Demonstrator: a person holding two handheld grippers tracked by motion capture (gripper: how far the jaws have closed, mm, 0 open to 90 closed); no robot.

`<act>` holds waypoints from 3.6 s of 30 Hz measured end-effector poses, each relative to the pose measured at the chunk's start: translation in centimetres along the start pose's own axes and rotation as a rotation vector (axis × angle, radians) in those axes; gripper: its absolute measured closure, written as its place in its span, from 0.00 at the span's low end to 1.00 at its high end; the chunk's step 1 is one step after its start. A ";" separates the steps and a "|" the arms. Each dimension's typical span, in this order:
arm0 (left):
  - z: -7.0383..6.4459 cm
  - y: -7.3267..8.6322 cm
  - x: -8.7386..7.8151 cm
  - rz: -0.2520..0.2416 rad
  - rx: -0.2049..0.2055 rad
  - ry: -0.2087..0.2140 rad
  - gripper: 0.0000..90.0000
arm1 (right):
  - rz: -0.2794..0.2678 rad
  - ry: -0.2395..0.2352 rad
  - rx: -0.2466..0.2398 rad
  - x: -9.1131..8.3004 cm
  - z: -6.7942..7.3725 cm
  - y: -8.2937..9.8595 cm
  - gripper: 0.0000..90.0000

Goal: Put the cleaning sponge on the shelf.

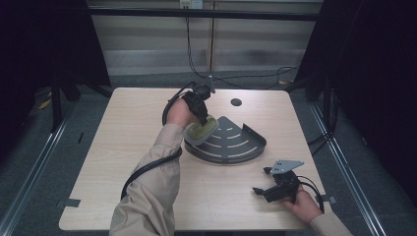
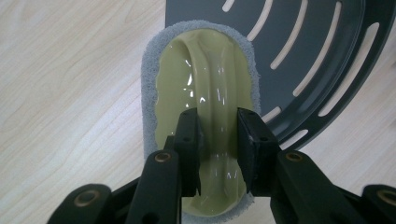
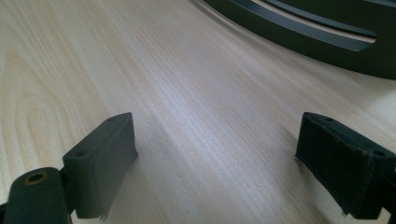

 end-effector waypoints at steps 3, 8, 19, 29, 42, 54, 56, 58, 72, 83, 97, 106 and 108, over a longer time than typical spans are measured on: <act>-0.1 -0.2 0.4 -0.003 0.002 0.006 0.79 | 0.000 0.000 0.000 0.0 0.0 0.0 0.13; -0.2 -0.5 0.9 -0.006 -0.010 0.001 0.79 | 0.000 -0.001 0.000 0.0 0.0 0.0 0.13; -0.2 -0.8 2.1 -0.001 -0.024 0.000 0.79 | 0.000 0.000 0.000 0.0 0.0 0.0 0.13; -0.5 -0.7 3.0 -0.010 -0.031 0.002 0.79 | -0.001 0.000 -0.002 0.0 0.0 0.0 0.13; -0.4 0.2 4.1 0.010 -0.040 0.021 0.79 | -0.002 0.001 0.000 0.0 0.0 0.0 0.13; -0.3 0.9 5.0 0.033 -0.047 0.020 0.79 | -0.002 0.000 0.000 0.0 0.0 0.0 0.13; -0.2 1.0 5.0 0.033 -0.044 0.023 0.79 | -0.001 0.000 0.004 0.0 0.0 0.0 0.13; -0.2 1.0 5.0 0.034 -0.039 0.022 0.79 | -0.002 0.001 0.000 0.0 0.0 0.0 0.13; -0.2 1.0 5.3 0.031 -0.050 0.017 0.78 | -0.002 0.001 -0.001 0.0 0.0 0.0 0.13; 0.0 1.3 5.0 0.029 -0.062 0.000 0.68 | -0.002 0.001 0.000 0.0 0.0 0.0 0.13; 0.3 1.9 3.2 -0.005 -0.068 -0.023 0.54 | -0.002 0.001 -0.002 0.0 0.0 0.0 0.13; 0.5 2.6 2.0 -0.032 -0.083 -0.034 0.37 | -0.002 0.002 0.000 0.0 0.0 0.0 0.13; 0.5 2.7 1.6 -0.036 -0.083 -0.032 0.35 | -0.002 0.001 0.000 0.0 0.0 0.0 0.13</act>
Point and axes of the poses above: each handheld gripper's, and its own axes: x roughly forward along the jaws, y roughly out of its underside, z roughly to its left, the point moved 2 cm from there along x, roughly forward along the jaws, and after that the axes turned 3 degrees about -z, right-handed, at the moved point
